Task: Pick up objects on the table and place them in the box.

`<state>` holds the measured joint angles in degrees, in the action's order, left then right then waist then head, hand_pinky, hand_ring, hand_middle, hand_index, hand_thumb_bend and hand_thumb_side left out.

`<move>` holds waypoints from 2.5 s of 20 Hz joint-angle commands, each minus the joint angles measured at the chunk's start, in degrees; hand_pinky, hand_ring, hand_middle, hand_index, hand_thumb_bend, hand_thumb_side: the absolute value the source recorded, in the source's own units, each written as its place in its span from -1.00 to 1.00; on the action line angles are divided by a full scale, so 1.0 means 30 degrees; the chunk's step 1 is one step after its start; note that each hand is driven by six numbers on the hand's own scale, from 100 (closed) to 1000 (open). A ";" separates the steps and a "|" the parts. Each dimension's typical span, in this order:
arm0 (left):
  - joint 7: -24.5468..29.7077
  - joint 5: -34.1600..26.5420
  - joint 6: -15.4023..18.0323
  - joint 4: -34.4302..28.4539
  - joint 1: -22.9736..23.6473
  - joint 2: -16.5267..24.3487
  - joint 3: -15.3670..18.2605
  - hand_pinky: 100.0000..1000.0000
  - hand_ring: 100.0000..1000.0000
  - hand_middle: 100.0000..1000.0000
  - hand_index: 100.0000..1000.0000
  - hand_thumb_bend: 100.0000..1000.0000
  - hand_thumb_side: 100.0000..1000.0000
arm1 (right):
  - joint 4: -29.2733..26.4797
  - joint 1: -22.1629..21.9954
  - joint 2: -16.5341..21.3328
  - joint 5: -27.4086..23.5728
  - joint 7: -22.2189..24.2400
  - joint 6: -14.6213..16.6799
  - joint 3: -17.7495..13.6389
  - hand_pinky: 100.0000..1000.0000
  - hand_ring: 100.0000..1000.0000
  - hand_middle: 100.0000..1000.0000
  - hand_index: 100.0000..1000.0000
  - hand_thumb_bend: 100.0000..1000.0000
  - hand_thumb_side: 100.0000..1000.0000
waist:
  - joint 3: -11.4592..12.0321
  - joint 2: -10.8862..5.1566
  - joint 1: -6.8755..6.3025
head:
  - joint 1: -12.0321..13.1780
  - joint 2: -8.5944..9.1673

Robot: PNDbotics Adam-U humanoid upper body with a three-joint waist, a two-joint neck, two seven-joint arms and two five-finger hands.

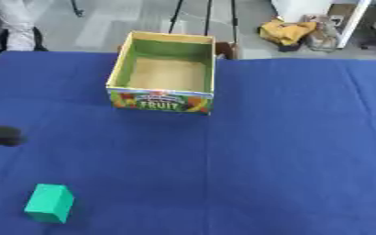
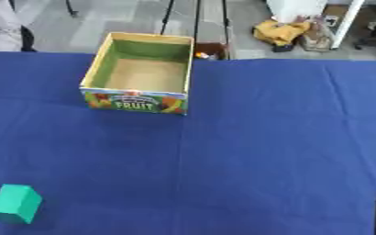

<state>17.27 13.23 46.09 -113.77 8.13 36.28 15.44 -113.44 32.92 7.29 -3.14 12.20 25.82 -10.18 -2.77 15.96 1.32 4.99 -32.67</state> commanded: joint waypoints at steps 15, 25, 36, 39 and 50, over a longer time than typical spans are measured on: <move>-0.7953 1.3396 0.0568 -0.0272 0.2314 0.3660 -0.1474 0.60 0.77 0.85 1.00 -1.00 0.27 | -0.0383 0.0092 0.0480 -0.0133 0.0228 -0.0031 0.0049 0.65 0.77 -0.08 0.68 -1.00 0.46 | 0.0010 -0.0358 -0.0197 | 0.0086 0.0058; -0.8840 1.3236 -0.0950 -0.0272 0.2146 0.4472 -0.1717 0.62 0.82 0.90 1.00 -1.00 0.32 | -0.0383 0.0009 0.0546 -0.0145 0.0315 -0.0064 0.0046 0.65 0.77 -0.08 0.68 -1.00 0.46 | 0.0053 -0.0374 -0.0279 | 0.0092 0.0066; -0.5635 0.9326 -0.3021 -0.0272 0.1437 0.5723 -0.1524 0.64 0.81 0.85 1.00 -1.00 0.28 | -0.0383 -0.0057 0.0626 -0.0157 0.0403 -0.0098 0.0044 0.66 0.78 -0.09 0.68 -1.00 0.46 | 0.0063 -0.0358 -0.0364 | 0.0166 0.0082; -0.4781 0.8274 -0.3509 -0.0272 0.1041 0.6120 -0.1429 0.64 0.81 0.83 1.00 -1.00 0.28 | -0.0383 -0.0070 0.0640 -0.0161 0.0438 -0.0103 0.0048 0.66 0.78 -0.09 0.68 -1.00 0.46 | 0.0062 -0.0336 -0.0389 | 0.0201 0.0114; -0.0654 0.6339 -0.4742 -0.0272 -0.0102 0.7109 -0.1657 0.71 0.88 0.92 1.00 -1.00 1.00 | -0.0383 -0.0079 0.0642 -0.0197 0.0577 -0.0131 0.0097 0.66 0.78 -0.10 0.68 -1.00 0.45 | -0.0032 -0.0298 -0.0434 | 0.0340 0.0274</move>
<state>14.19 32.91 32.19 -113.78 8.32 55.18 10.07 -113.44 32.22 7.95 -3.20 13.70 25.30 -9.99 -2.83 15.90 0.36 5.89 -32.59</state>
